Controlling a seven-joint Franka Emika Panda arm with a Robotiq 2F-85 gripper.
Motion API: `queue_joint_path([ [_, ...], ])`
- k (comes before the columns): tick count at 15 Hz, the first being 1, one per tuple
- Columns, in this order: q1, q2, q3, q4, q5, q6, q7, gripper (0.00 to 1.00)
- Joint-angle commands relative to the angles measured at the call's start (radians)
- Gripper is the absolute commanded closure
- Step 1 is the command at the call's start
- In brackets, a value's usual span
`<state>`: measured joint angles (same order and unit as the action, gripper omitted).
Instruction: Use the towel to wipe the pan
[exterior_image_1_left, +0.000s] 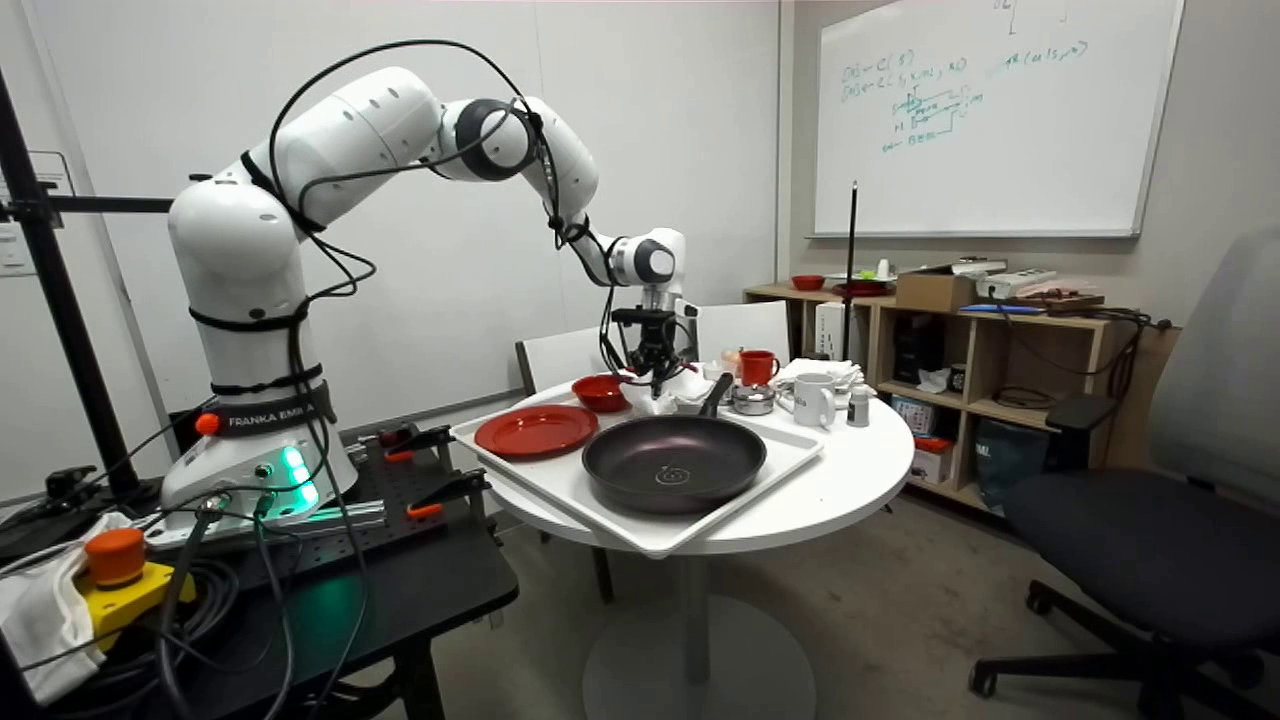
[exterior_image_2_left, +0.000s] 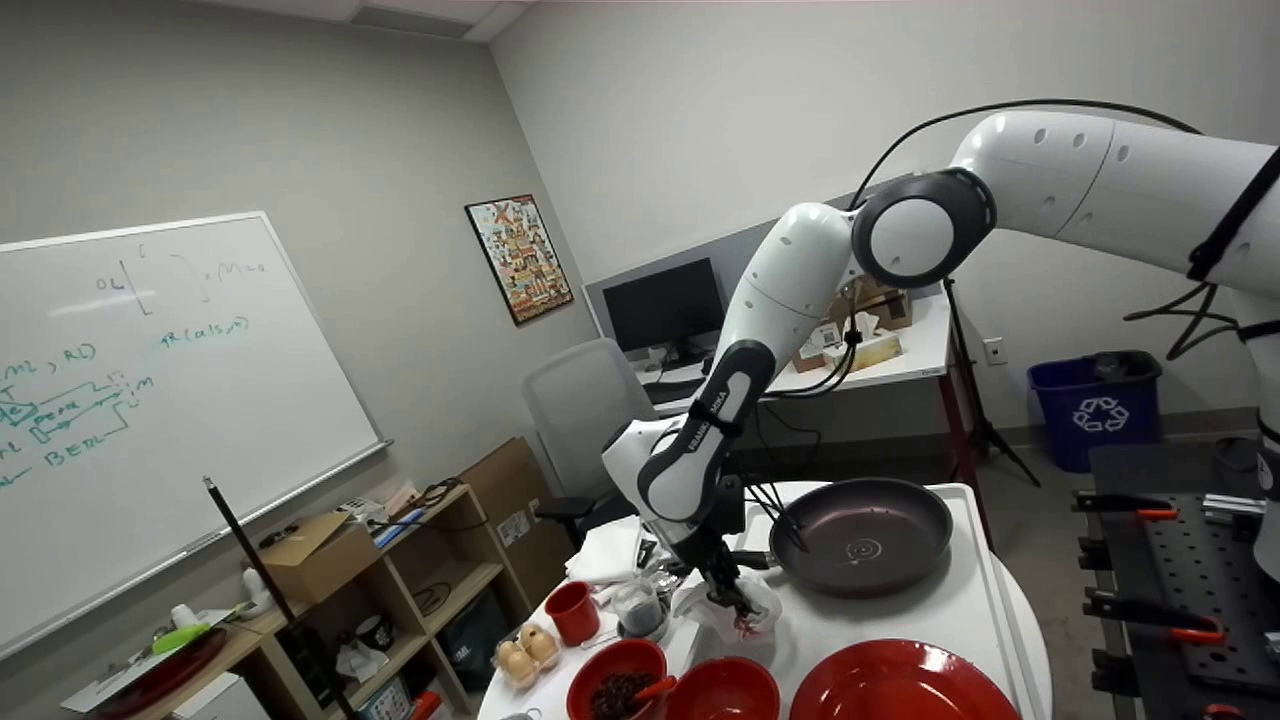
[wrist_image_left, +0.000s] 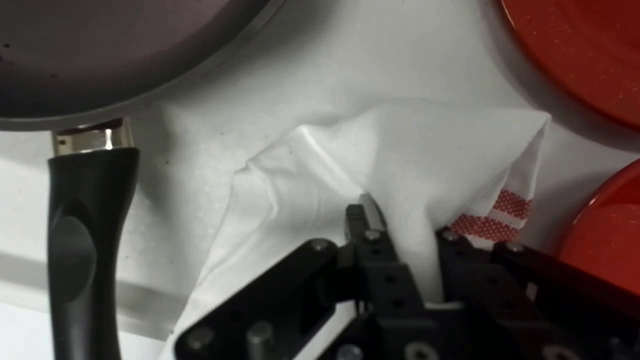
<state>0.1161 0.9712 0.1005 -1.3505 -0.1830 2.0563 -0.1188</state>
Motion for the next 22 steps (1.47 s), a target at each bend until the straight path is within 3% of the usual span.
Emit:
queue_joint_path([
  [1,0.031,0.062,-0.018,0.065,0.007,-0.032,-0.002,0.96],
  [7,0.043,0.085,-0.033,0.049,-0.011,-0.012,-0.009,0.96],
  [8,0.043,0.082,-0.035,0.045,-0.011,-0.012,-0.007,0.6],
  [10,0.042,0.075,-0.037,0.037,-0.011,-0.006,-0.008,0.59],
  [18,0.035,-0.001,-0.037,-0.037,-0.013,0.049,-0.01,0.01],
  [22,0.032,-0.106,-0.039,-0.142,-0.015,0.127,0.004,0.0],
])
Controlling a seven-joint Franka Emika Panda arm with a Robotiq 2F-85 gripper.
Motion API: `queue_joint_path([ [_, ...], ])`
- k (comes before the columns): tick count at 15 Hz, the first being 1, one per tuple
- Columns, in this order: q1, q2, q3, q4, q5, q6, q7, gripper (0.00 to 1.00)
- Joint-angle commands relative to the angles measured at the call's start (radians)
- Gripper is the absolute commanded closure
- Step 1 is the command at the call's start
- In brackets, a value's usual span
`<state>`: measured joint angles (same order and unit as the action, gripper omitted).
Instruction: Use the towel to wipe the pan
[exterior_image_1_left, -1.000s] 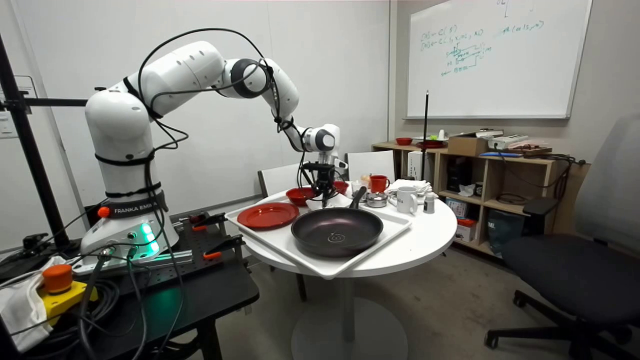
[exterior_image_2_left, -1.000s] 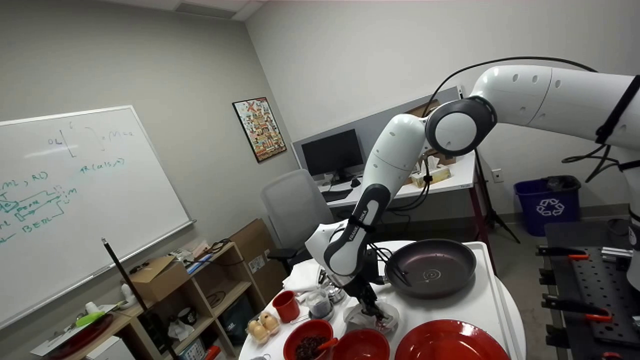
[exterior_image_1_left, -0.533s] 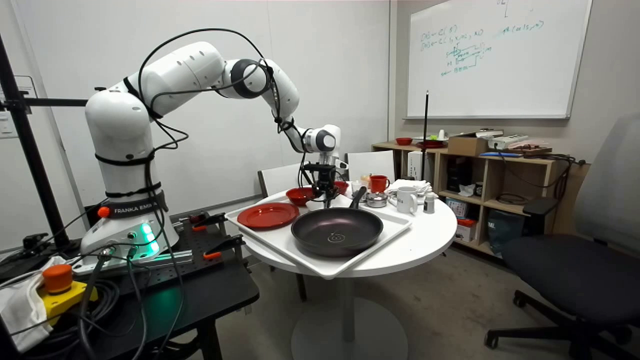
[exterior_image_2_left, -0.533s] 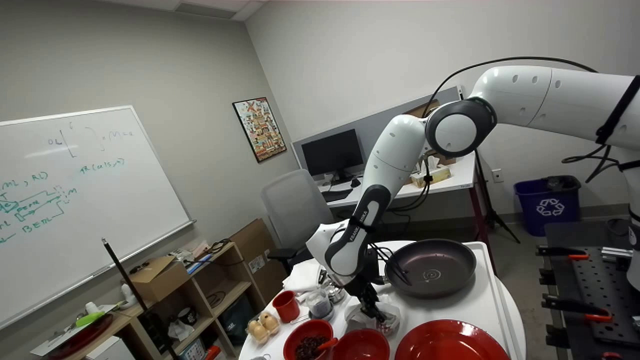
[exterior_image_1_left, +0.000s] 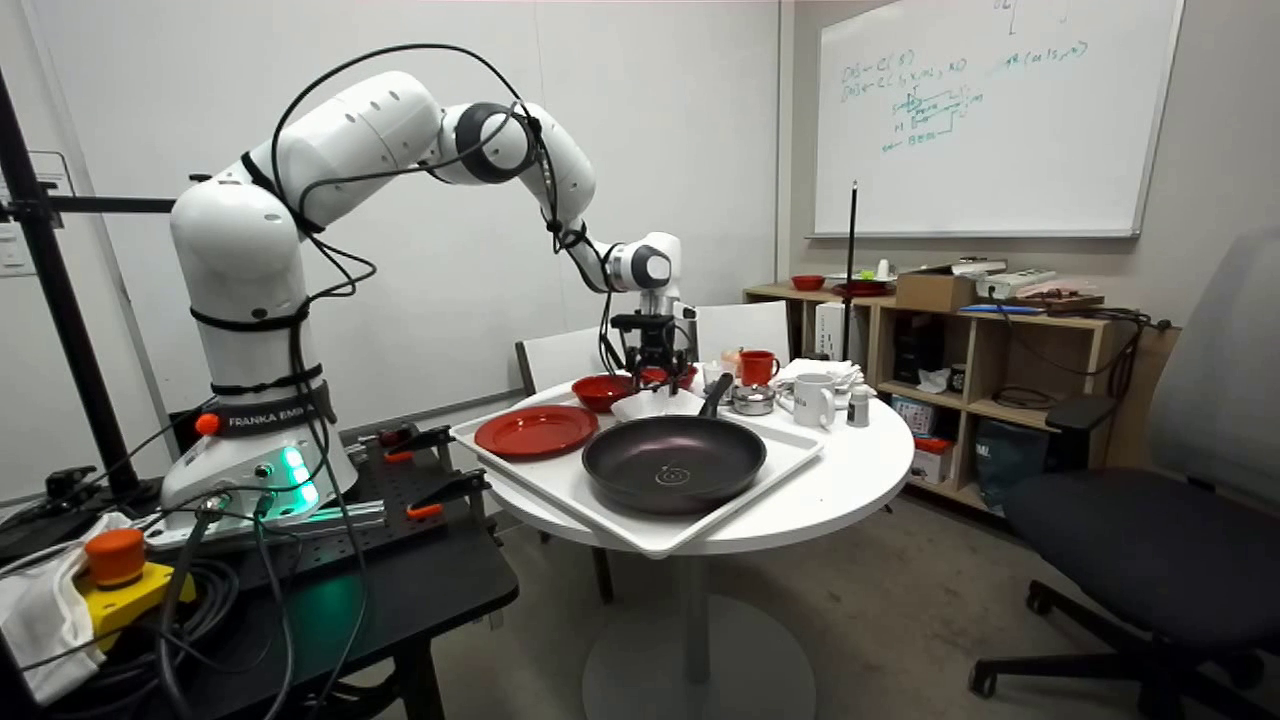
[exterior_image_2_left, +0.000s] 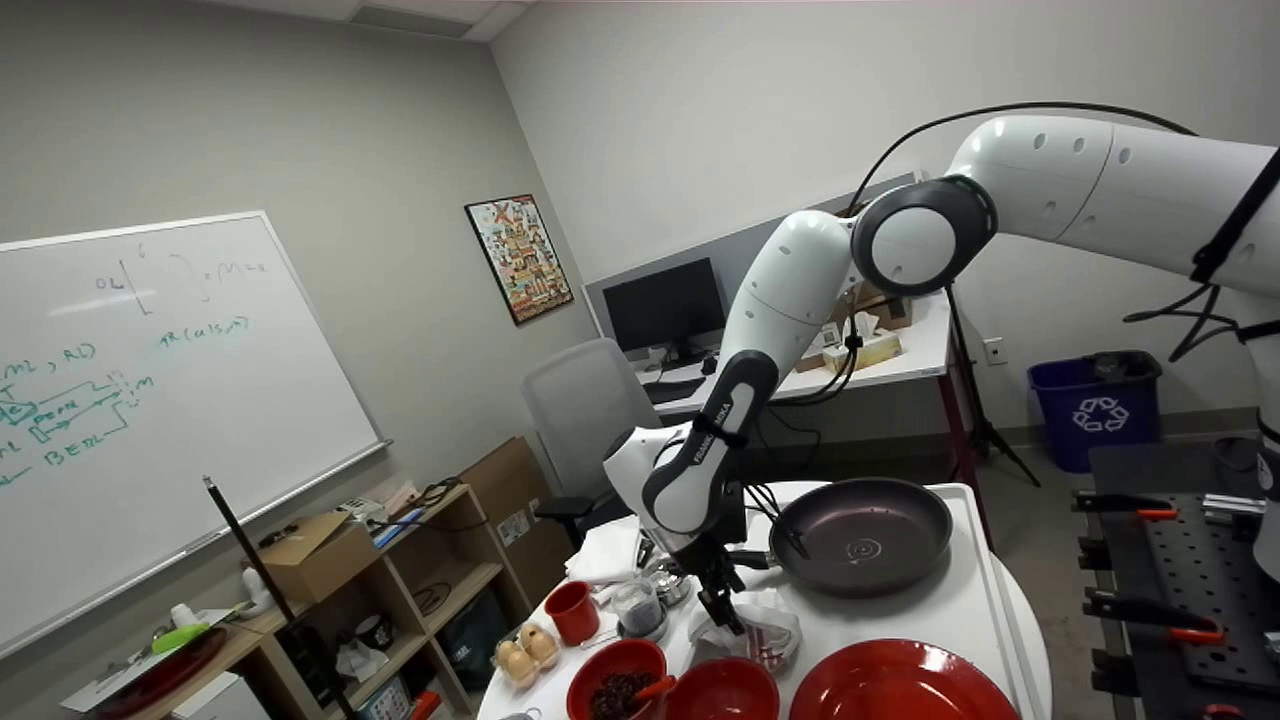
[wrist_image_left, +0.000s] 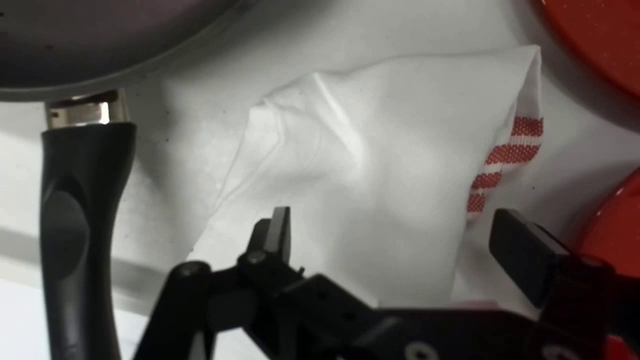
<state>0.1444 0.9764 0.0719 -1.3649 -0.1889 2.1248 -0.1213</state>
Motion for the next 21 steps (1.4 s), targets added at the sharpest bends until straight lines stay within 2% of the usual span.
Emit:
queue_joint_path([
  [1,0.001,-0.146,-0.012,-0.165,-0.009,0.078,0.01,0.0],
  [10,-0.073,-0.445,-0.093,-0.558,-0.042,0.17,0.013,0.0],
  [15,-0.142,-0.534,-0.165,-0.741,-0.08,0.254,0.031,0.0],
  [17,-0.172,-0.549,-0.191,-0.791,-0.09,0.276,0.029,0.0],
  [18,-0.167,-0.497,-0.167,-0.706,-0.072,0.233,0.008,0.0],
  [21,-0.185,-0.498,-0.169,-0.716,-0.072,0.239,0.004,0.0],
])
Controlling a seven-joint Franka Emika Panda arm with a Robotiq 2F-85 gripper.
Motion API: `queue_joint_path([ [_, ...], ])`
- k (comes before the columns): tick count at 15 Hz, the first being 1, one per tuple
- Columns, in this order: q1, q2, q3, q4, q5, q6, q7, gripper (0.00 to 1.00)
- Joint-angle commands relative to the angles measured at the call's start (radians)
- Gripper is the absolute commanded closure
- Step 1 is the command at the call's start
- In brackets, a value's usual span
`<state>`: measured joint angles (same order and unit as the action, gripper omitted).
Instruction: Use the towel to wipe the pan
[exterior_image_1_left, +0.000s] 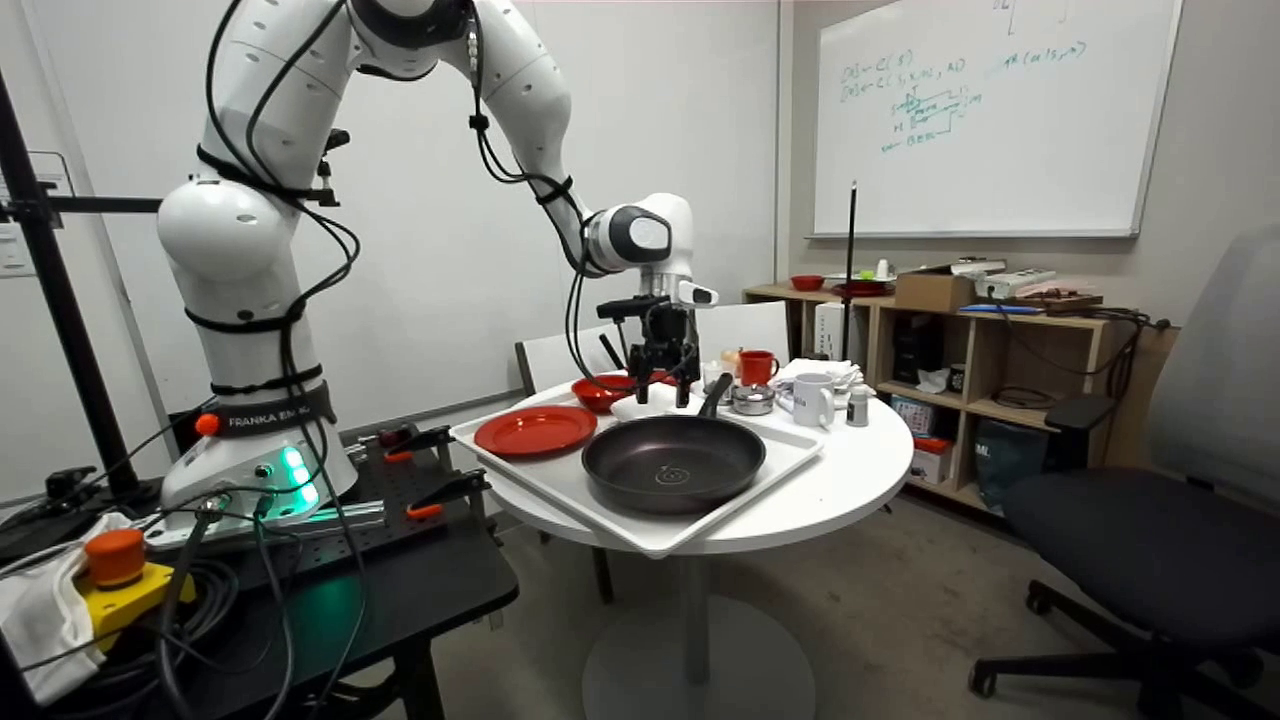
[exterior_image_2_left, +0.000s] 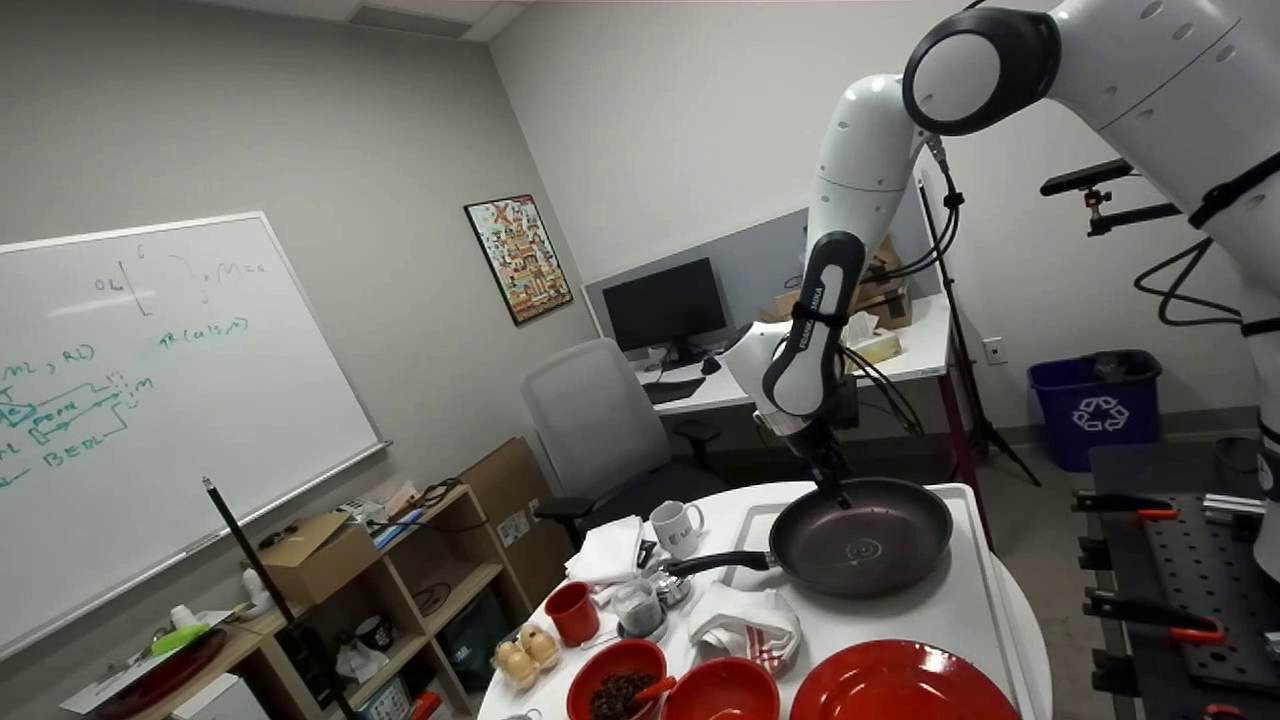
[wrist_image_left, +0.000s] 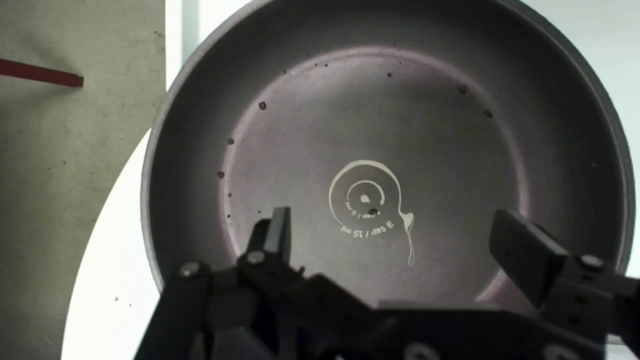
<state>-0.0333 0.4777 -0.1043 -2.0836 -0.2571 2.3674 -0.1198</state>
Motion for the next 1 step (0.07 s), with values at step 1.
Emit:
queue_joint_path([
  [1,-0.003,0.001,0.011,0.006,-0.004,-0.004,0.003,0.0],
])
